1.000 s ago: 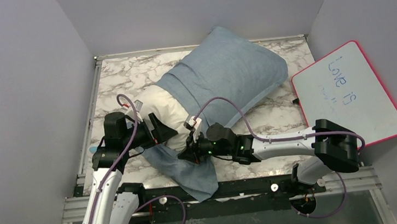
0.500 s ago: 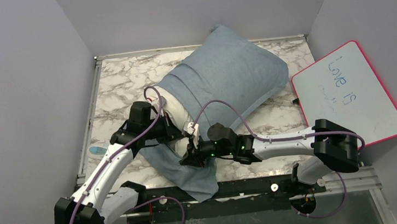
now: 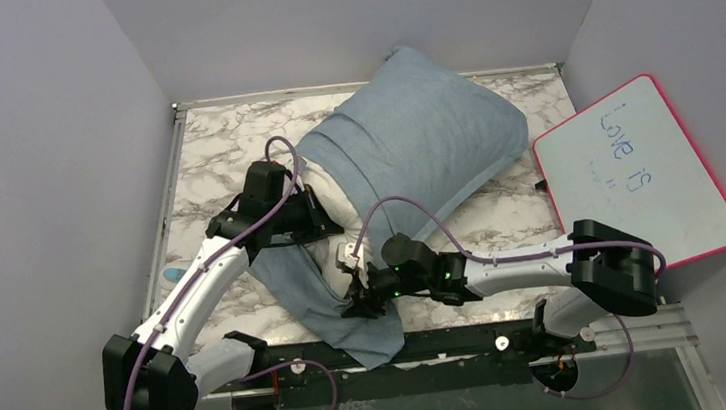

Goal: Remove the pillowcase from the pillow
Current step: Remove the pillow from the pillowcase.

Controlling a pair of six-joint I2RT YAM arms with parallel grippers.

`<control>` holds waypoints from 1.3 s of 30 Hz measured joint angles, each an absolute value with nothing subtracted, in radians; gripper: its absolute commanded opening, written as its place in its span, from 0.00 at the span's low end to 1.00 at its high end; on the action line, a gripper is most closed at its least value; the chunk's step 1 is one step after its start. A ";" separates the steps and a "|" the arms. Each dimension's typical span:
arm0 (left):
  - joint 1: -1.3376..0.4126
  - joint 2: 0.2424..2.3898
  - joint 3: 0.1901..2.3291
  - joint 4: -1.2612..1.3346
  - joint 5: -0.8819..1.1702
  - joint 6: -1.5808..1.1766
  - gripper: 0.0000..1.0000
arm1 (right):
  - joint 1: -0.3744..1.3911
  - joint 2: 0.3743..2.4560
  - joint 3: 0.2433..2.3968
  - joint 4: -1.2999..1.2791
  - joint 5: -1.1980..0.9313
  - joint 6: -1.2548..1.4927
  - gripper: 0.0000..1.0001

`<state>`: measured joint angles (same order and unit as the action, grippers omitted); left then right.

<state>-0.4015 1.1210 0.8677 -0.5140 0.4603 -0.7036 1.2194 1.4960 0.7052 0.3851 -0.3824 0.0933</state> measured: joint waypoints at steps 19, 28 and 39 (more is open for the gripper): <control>-0.361 1.087 0.978 -0.624 0.421 -0.683 0.64 | 1.265 1.432 0.625 0.422 -0.039 0.141 0.18; -0.334 0.871 0.766 -0.451 0.469 -0.632 0.90 | 1.278 1.412 0.602 0.404 0.011 0.283 0.18; -0.333 0.701 0.580 -0.461 0.585 -0.672 0.91 | 1.279 1.437 0.603 0.452 0.017 0.342 0.18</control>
<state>-0.3328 0.7010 0.5800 -0.4606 0.5854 -0.6720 1.2793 1.4372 0.6033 0.4522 0.0166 0.3420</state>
